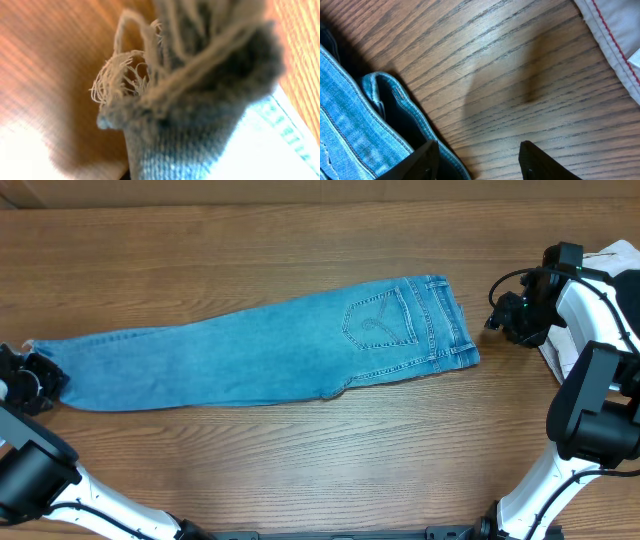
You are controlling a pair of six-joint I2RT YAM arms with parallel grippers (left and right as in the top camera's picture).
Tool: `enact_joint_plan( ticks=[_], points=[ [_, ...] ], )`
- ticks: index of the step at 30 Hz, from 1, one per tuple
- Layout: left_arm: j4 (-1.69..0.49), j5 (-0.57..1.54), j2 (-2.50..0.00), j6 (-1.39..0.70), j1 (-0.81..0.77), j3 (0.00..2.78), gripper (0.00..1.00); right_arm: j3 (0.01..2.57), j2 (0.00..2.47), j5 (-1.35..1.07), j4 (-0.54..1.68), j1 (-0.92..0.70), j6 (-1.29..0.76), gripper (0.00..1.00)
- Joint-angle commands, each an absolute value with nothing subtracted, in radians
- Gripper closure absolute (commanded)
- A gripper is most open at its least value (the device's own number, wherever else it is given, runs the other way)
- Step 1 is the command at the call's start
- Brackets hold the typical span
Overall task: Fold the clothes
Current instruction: 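Lift the leg hems with the left gripper and fold them onto the seat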
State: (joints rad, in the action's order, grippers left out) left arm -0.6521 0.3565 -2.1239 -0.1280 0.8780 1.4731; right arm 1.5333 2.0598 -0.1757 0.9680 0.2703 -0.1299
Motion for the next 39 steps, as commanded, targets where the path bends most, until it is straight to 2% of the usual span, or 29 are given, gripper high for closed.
enact_joint_plan(
  ticks=[1,11,16,20,23,28,39],
  points=[
    [-0.690,0.363,-2.017,-0.126,0.900,1.562,0.96,1.557,2.022,-0.173,0.962,0.268,-0.129,0.45],
    [-0.878,0.373,-1.917,-0.171,0.894,1.907,0.96,1.557,2.022,-0.173,0.971,0.268,-0.126,0.44],
    [-0.973,0.382,-1.917,-0.107,0.810,2.002,0.96,1.557,2.022,-0.174,0.971,0.268,-0.126,0.44],
    [-1.066,0.350,-1.919,-0.036,0.648,2.004,0.96,1.557,2.022,-0.175,0.976,0.268,-0.126,0.45],
    [-1.150,0.208,-1.927,-0.021,0.494,2.002,0.96,1.557,2.022,-0.175,0.977,0.268,-0.127,0.45],
    [-1.185,0.148,-1.930,-0.022,0.327,1.969,0.96,1.557,2.022,-0.178,0.974,0.268,-0.127,0.45],
    [-1.153,0.041,-1.959,-0.034,0.100,1.728,0.96,1.557,2.022,-0.183,0.975,0.268,-0.127,0.44]
  ],
)
